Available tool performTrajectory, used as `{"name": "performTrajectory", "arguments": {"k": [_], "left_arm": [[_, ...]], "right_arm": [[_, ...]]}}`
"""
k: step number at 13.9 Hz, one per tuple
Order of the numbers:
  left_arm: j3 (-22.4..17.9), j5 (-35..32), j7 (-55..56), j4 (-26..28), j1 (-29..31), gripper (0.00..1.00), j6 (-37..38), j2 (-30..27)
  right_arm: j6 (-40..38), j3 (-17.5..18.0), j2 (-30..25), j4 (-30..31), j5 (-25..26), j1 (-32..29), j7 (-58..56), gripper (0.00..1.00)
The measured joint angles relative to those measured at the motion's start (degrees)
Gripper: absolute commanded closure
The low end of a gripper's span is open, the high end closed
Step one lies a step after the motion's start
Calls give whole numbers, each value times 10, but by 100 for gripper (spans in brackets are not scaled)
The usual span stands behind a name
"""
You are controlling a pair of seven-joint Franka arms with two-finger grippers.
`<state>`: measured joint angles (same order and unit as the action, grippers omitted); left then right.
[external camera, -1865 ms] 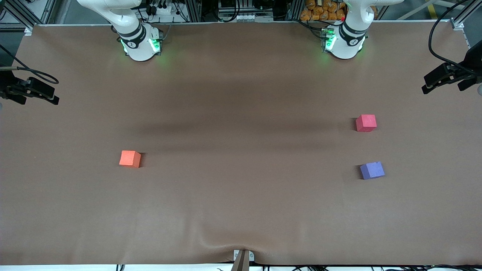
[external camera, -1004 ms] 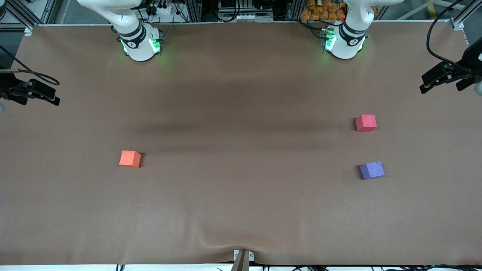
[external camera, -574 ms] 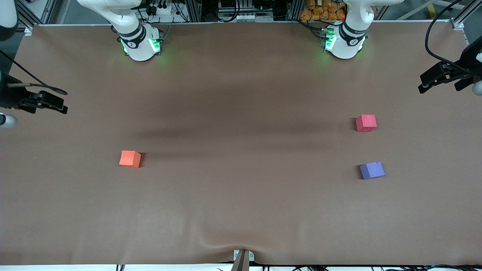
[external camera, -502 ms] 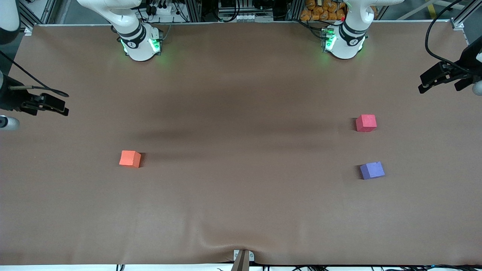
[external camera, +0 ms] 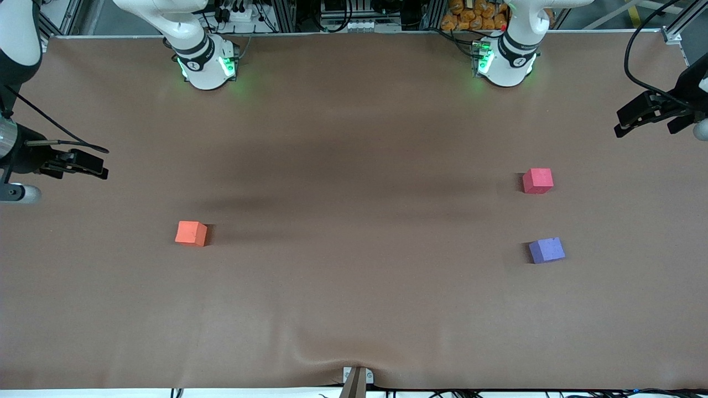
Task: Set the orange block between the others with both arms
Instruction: 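Reach the right gripper down to the orange cube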
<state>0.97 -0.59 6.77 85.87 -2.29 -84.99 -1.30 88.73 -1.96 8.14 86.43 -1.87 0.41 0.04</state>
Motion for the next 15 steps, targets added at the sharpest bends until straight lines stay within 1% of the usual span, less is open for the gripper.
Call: {"name": "performTrajectory", "arguments": {"k": [4, 7, 8, 10, 12, 15], "left_arm": [[0, 0, 0, 0, 0, 0, 0, 0], [0, 0, 0, 0, 0, 0, 0, 1], [0, 0, 0, 0, 0, 0, 0, 1], [0, 0, 0, 0, 0, 0, 0, 1], [0, 0, 0, 1, 0, 0, 0, 1], [2, 0, 0, 1, 0, 0, 0, 1]], "right_arm": [[21, 3, 20, 1, 0, 3, 0, 0], [48, 3, 50, 7, 0, 3, 0, 0], [76, 3, 62, 19, 0, 4, 0, 0], [157, 4, 84, 63, 0, 4, 0, 0], [215, 4, 110, 99, 0, 4, 0, 0], [264, 4, 153, 110, 0, 7, 0, 0]]}}
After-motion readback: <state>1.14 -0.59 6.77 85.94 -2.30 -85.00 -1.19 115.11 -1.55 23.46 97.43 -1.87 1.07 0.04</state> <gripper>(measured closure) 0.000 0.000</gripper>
